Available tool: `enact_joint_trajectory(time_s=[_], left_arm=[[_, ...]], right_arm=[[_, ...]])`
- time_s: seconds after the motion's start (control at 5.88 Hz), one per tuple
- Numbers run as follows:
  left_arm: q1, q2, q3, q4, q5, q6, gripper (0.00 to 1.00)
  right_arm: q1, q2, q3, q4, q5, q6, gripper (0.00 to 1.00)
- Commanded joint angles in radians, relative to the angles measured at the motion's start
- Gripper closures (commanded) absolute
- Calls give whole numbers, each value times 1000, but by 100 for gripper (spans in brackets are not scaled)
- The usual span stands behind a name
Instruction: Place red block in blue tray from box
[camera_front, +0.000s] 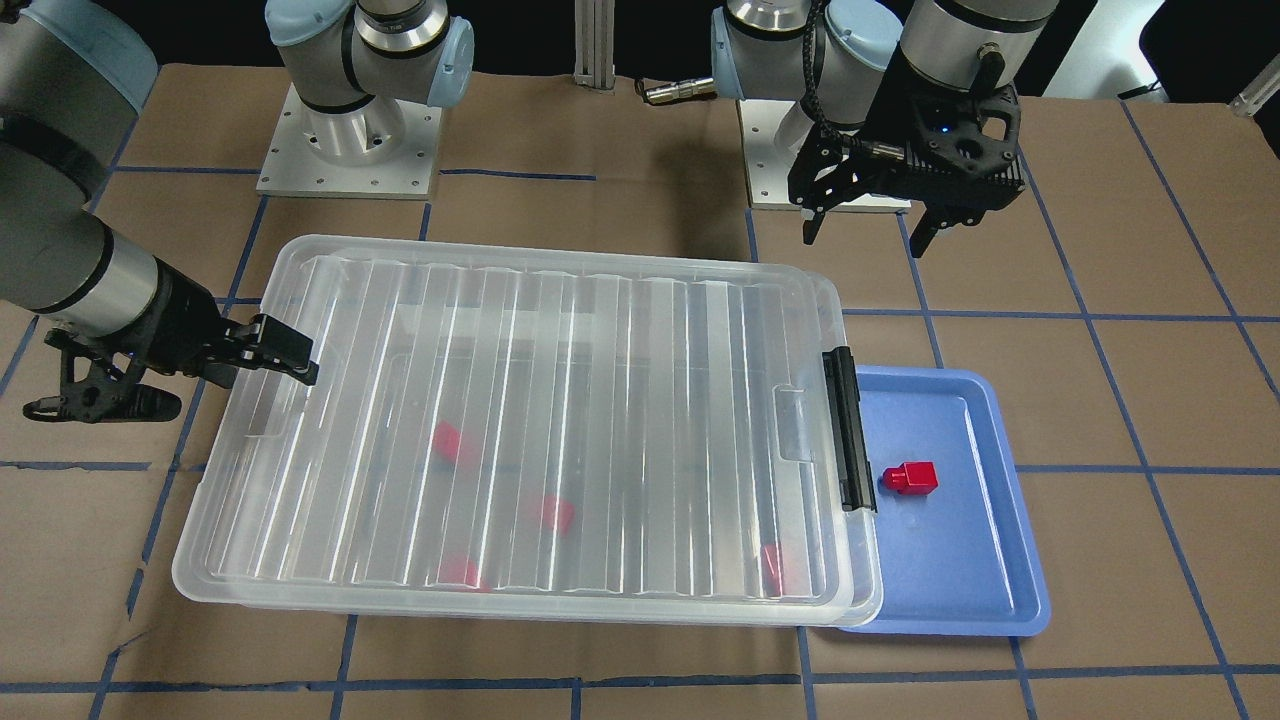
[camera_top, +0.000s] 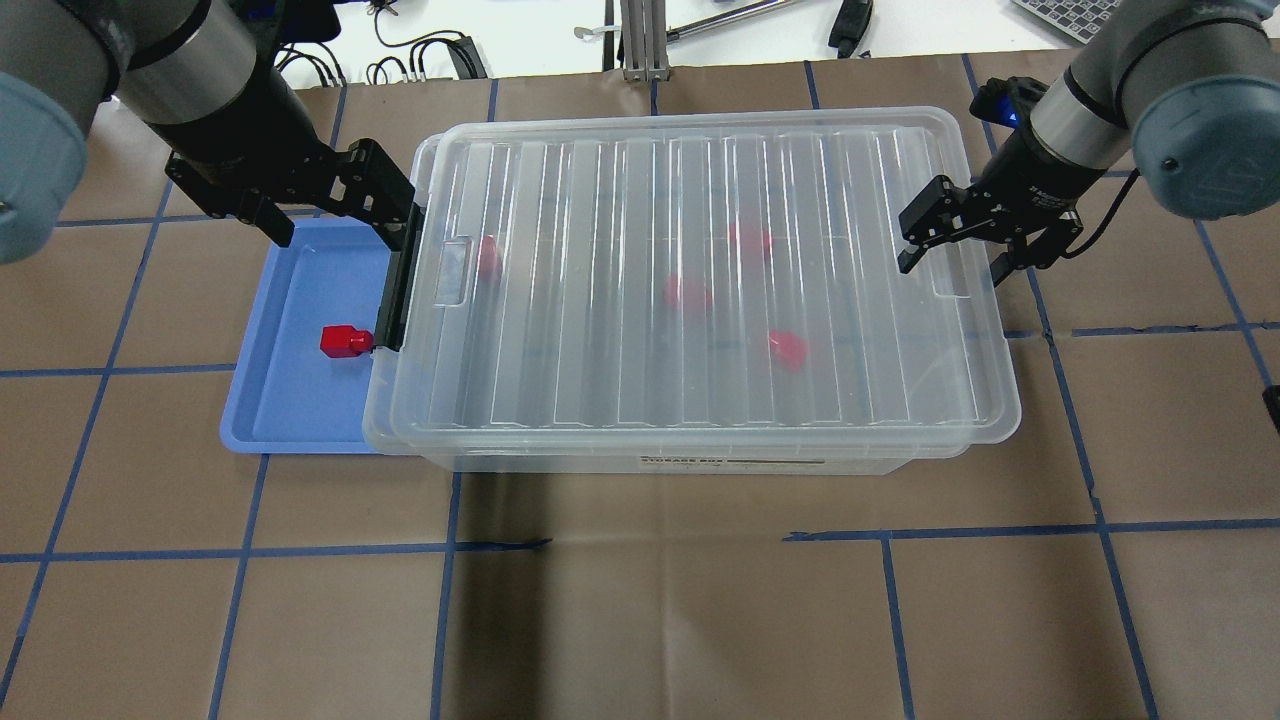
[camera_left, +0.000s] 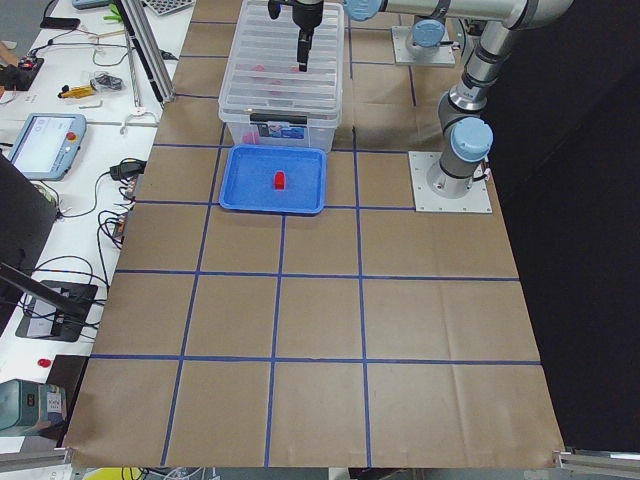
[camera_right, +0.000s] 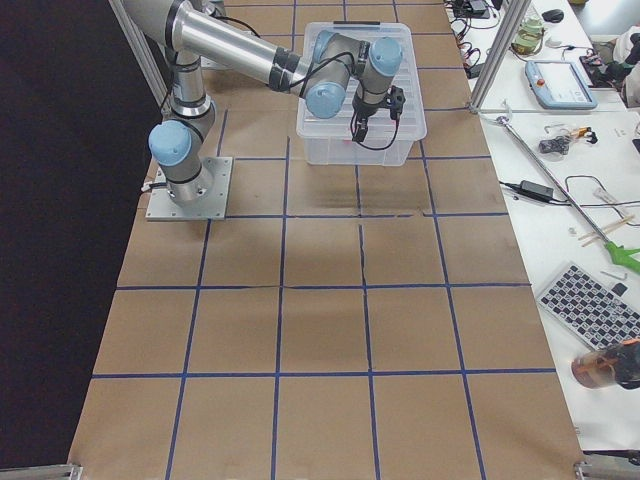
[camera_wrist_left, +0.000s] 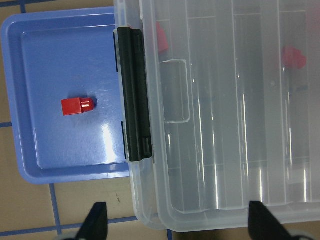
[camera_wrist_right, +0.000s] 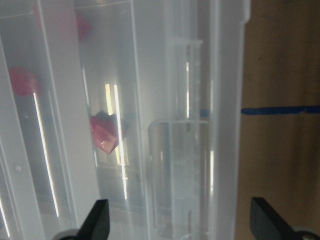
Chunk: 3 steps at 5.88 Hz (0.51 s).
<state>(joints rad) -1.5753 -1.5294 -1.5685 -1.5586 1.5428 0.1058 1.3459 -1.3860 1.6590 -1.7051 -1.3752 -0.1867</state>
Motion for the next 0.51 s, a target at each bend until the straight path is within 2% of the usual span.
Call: enact_joint_trajectory(time_s=[0.0,0.34], left_arm=[[0,0,1,0,0,2,1],[1,0,1,0,0,2,1]], right_arm=[[-1,-1,-103,4,-87,-33,0],[4,1,-210,91,-85,53,0]])
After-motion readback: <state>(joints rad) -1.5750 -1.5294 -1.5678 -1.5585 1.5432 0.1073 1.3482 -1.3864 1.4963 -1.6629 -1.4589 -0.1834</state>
